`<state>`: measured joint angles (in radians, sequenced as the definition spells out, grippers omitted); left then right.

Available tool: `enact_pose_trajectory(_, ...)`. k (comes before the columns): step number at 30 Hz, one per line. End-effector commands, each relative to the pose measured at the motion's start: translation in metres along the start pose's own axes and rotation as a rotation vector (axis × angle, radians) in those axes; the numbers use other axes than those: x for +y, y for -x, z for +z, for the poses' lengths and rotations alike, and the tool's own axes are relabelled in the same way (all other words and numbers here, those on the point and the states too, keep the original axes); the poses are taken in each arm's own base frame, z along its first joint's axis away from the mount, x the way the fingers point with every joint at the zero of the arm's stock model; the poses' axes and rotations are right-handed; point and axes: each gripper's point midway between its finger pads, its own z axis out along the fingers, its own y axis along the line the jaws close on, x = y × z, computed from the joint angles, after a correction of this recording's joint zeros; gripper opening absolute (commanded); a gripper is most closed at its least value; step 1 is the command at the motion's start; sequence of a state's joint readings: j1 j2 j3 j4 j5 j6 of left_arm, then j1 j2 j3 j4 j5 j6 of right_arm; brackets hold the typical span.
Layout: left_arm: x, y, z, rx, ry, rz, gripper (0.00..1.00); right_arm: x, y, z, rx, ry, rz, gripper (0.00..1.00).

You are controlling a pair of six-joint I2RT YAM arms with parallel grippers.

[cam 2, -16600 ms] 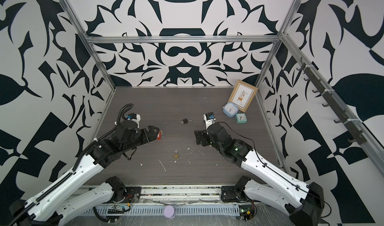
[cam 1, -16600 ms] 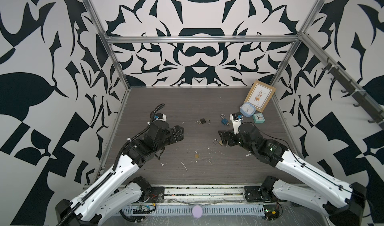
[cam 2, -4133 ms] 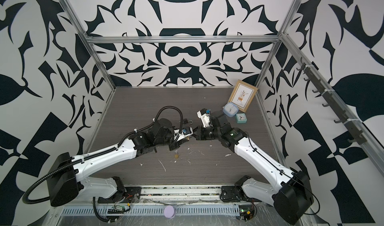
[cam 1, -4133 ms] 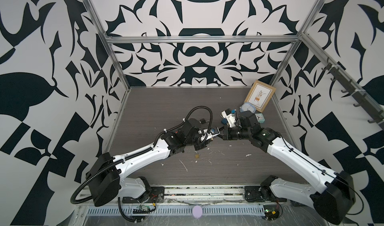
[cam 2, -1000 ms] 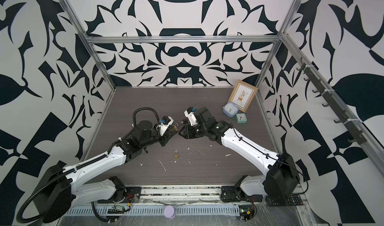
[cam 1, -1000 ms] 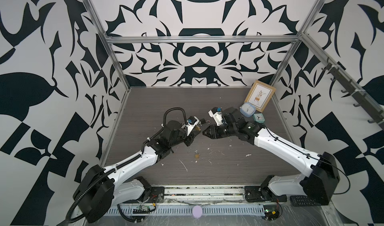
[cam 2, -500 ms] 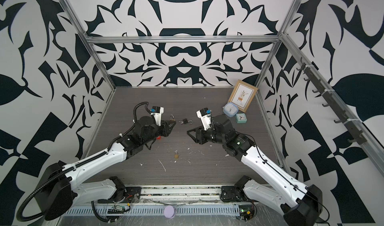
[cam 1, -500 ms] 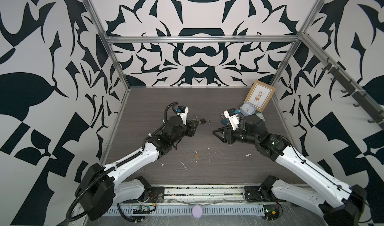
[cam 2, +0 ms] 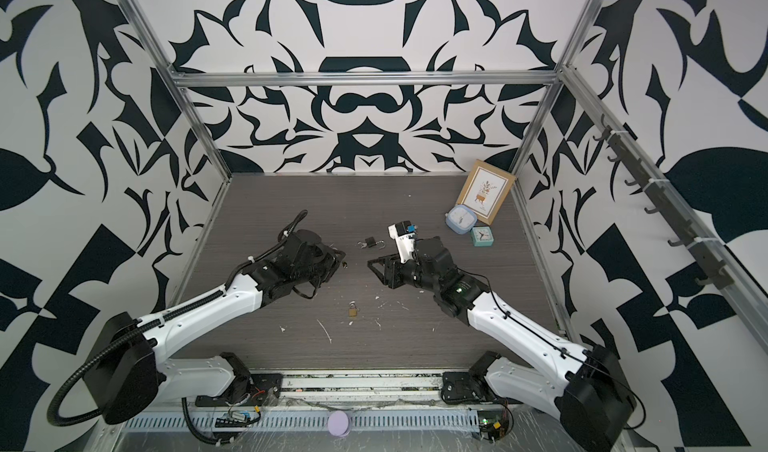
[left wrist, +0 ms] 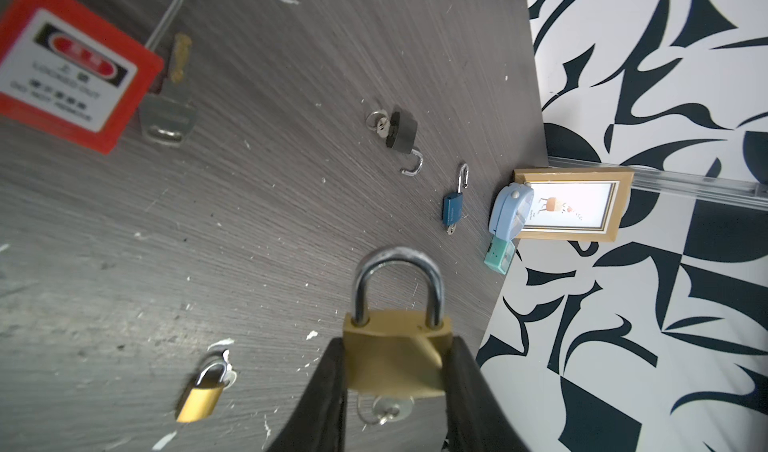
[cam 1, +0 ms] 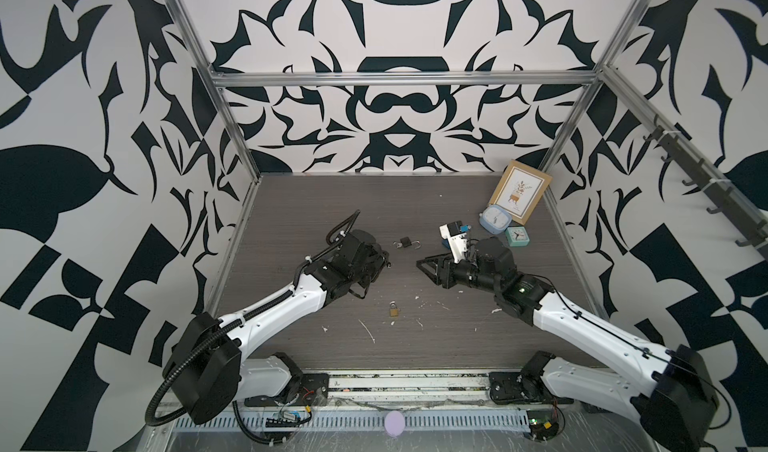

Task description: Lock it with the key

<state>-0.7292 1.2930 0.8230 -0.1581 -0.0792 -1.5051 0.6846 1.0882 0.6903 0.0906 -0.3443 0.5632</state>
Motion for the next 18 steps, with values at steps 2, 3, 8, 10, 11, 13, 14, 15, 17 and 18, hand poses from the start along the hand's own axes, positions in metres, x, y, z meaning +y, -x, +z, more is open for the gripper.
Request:
enact_pose_trajectory(2,-0.003,-0.002,0.000,0.018,0.007,-0.108,0.00,0.018,0.018,0.013,-0.067,0.073,-0.003,0.43)
enact_pose_trajectory(3,-0.003,-0.002,0.000,0.018,0.007,-0.110,0.00,0.018,0.018,0.017,-0.061,0.074,-0.002,0.43)
enact_pose_trajectory(8,0.000,-0.003,0.001,0.023,0.010,-0.127,0.00,0.020,0.011,0.034,-0.028,0.091,-0.004,0.42)
enact_pose_trajectory(10,-0.001,-0.003,0.003,0.026,0.006,-0.129,0.00,0.018,0.006,0.041,-0.010,0.094,0.001,0.41)
enact_pose_trajectory(11,0.000,-0.004,0.003,0.029,0.007,-0.133,0.00,0.017,0.004,0.044,-0.005,0.094,0.005,0.40)
enact_pose_trajectory(13,-0.001,-0.004,0.004,0.030,0.004,-0.133,0.00,0.016,0.002,0.050,0.004,0.095,0.010,0.38)
enact_pose_trajectory(14,0.000,-0.004,0.004,0.030,0.006,-0.134,0.00,0.015,0.001,0.052,0.008,0.098,0.011,0.37)
enact_pose_trajectory(15,0.001,-0.005,0.004,0.033,0.007,-0.135,0.00,0.016,0.000,0.055,0.012,0.100,0.011,0.36)
enact_pose_trajectory(17,0.001,-0.005,0.004,0.034,0.007,-0.136,0.00,0.015,0.000,0.058,0.016,0.099,0.012,0.34)
enact_pose_trajectory(18,0.001,-0.005,0.004,0.033,0.006,-0.139,0.00,0.015,-0.001,0.061,0.021,0.099,0.012,0.33)
